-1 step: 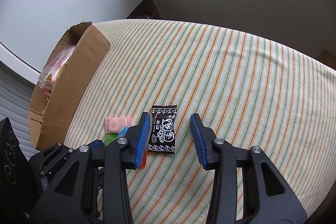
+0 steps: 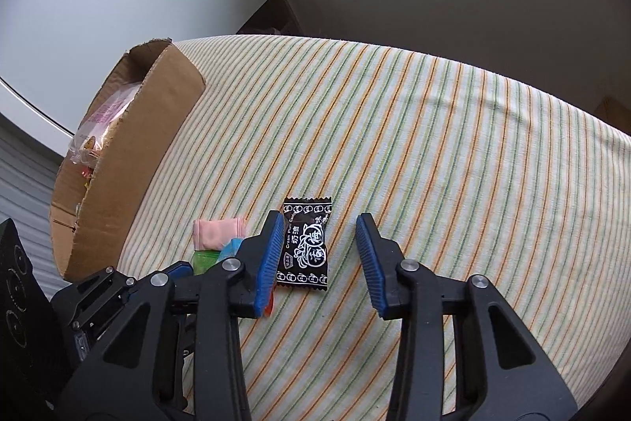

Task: Organize snacks
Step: 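Grasp the green packet with the left tool while the right tool grasps the black candy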

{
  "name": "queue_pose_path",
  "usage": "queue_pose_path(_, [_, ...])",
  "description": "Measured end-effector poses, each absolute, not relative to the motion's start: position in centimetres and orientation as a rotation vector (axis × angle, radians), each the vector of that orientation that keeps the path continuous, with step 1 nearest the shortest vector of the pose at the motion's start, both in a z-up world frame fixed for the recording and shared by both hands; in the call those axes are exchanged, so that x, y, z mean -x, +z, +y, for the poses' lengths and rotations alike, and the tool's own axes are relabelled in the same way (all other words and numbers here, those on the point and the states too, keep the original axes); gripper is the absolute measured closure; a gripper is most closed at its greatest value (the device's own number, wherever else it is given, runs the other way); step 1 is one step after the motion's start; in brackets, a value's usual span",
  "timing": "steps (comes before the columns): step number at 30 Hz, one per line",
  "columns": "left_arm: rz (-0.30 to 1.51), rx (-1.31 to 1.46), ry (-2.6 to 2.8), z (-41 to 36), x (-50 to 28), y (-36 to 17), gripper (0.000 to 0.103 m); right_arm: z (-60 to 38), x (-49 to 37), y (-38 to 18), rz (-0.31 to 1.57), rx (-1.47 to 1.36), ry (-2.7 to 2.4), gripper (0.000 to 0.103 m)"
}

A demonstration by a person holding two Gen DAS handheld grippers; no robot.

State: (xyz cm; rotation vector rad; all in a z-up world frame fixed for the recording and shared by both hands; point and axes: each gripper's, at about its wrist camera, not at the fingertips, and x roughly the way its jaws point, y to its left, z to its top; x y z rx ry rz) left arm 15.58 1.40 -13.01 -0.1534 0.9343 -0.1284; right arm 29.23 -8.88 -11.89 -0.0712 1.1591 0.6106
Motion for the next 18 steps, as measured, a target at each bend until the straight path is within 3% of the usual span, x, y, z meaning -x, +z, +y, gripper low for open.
queue_pose_path(4, [0.94, 0.111, -0.126, 0.6, -16.0, -13.0, 0.069, -8.0, -29.1, -12.0, 1.151, 0.115, 0.584, 0.064])
queue_pose_path(11, [0.936, 0.035, -0.107, -0.1, -15.8, -12.9, 0.083, -7.7, -29.1, -11.9, 1.153, 0.167, 0.569, 0.067])
queue_pose_path(18, [0.934, 0.022, -0.116, 0.2, -15.8, -12.7, 0.083, -9.3, -29.2, -11.8, 1.16, 0.149, 0.563, 0.067])
